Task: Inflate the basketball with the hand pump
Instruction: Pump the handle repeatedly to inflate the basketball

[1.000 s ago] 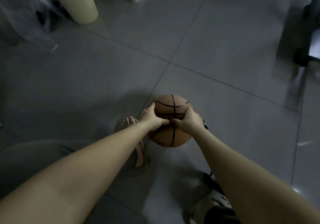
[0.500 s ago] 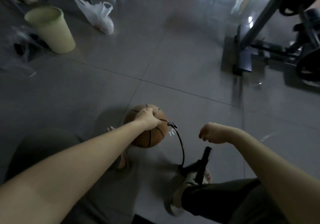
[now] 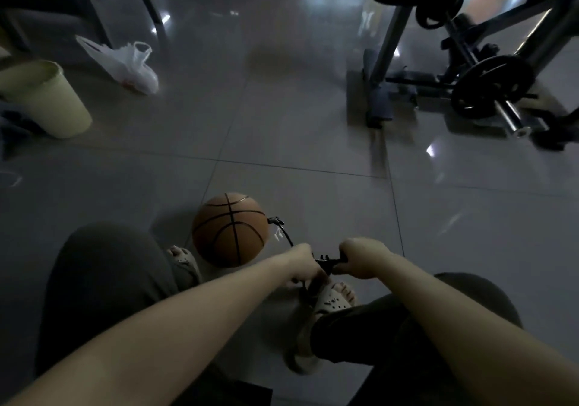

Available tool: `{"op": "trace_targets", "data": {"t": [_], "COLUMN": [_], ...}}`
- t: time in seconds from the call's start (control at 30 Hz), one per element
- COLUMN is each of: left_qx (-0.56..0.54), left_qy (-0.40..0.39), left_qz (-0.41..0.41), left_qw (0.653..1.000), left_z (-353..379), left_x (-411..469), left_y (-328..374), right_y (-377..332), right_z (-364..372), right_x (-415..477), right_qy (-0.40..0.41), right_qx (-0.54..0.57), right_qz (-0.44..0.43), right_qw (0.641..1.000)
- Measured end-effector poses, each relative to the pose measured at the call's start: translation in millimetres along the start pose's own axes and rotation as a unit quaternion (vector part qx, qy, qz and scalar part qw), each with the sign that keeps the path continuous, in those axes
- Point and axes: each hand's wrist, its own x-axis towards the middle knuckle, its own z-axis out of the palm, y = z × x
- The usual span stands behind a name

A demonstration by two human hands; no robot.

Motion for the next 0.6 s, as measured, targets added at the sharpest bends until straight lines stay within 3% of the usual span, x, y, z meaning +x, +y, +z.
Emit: {"op": "trace_targets", "data": {"t": [0.13,0.3,0.4,0.5,0.6], "left_qx": [0.182,0.243,0.31,0.416,0.423], "left_qy": [0.051,0.017,-0.009,0.042,0.053], "left_qz": [0.081,0.126,0.103,0.107,0.135], "left_qw": [0.979,0.962,0.945,0.902,0.894], "left_z": [-42,-93,-90,-63,-47], "left_x": [-35,-87,-88,-63,-27], "left_y": [45,105,111,91,67], "right_y": [-1,0,-5,-19,-24], "right_z": [-29,-83,-86,-57,-27], "right_x": [-26,-57,-52,-26,7], "right_qy": [-0.047,-0.055,-0.101,-0.099,-0.11], "right_qx": [0.106,0.257,0.247,0.22,0.192], "right_qz": [0.031,0.061,0.083,0.124,0.142], "right_qw": [0.993,0.963,0.96,0.962,0.965]}}
